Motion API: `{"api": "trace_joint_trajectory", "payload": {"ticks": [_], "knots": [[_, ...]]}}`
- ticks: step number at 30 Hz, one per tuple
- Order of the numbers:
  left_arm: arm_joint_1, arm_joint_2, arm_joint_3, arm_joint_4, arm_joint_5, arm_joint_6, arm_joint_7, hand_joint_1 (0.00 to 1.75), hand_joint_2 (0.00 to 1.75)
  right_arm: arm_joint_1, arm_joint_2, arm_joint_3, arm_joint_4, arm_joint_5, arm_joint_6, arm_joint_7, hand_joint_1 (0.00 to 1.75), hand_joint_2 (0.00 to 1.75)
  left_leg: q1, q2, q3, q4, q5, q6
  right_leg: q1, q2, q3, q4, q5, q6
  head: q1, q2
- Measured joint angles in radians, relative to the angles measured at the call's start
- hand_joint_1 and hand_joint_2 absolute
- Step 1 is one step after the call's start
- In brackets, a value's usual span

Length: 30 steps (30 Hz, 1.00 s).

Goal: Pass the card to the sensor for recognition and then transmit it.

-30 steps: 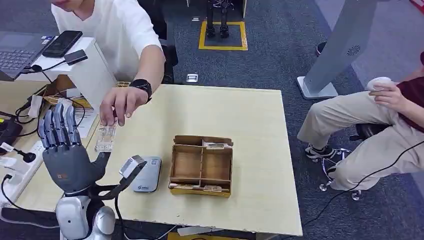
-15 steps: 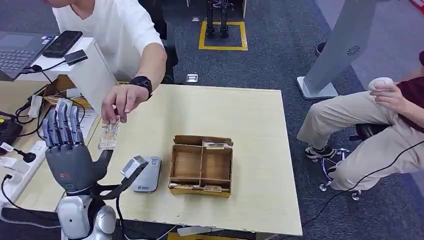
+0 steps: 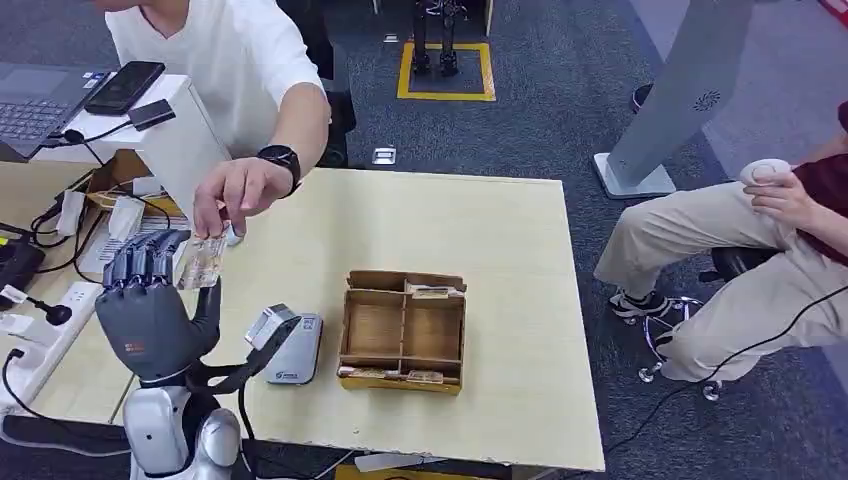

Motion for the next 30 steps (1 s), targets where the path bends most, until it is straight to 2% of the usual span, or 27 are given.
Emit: {"api": "trace_joint_trajectory", "payload": {"ticks": [10,21,30], "knots": [[-0.008,0.002,-0.045,0.0,0.008,0.0,0.016,1.75,1.75,-0.004,-0.005,0.003,0.0,0.0,0.0,0.001,0.0,1.75,0.0,0.0,0.0,0.0,0.0,0.0,0.0,0.0,0.0,0.0,0.0,0.0,0.0,0.0],[-0.007,0.002,-0.047,0.0,0.008,0.0,0.009,1.75,1.75,-0.005,-0.008,0.004,0.0,-0.003,0.0,0.003,0.0,1.75,0.0,0.0,0.0,0.0,0.0,0.0,0.0,0.0,0.0,0.0,0.0,0.0,0.0,0.0],[-0.002,0.004,-0.046,0.019,-0.001,0.0,0.06,1.75,1.75,-0.004,-0.008,0.004,0.0,-0.01,0.0,0.006,0.0,1.75,0.0,0.0,0.0,0.0,0.0,0.0,0.0,0.0,0.0,0.0,0.0,0.0,0.0,0.0]]}}
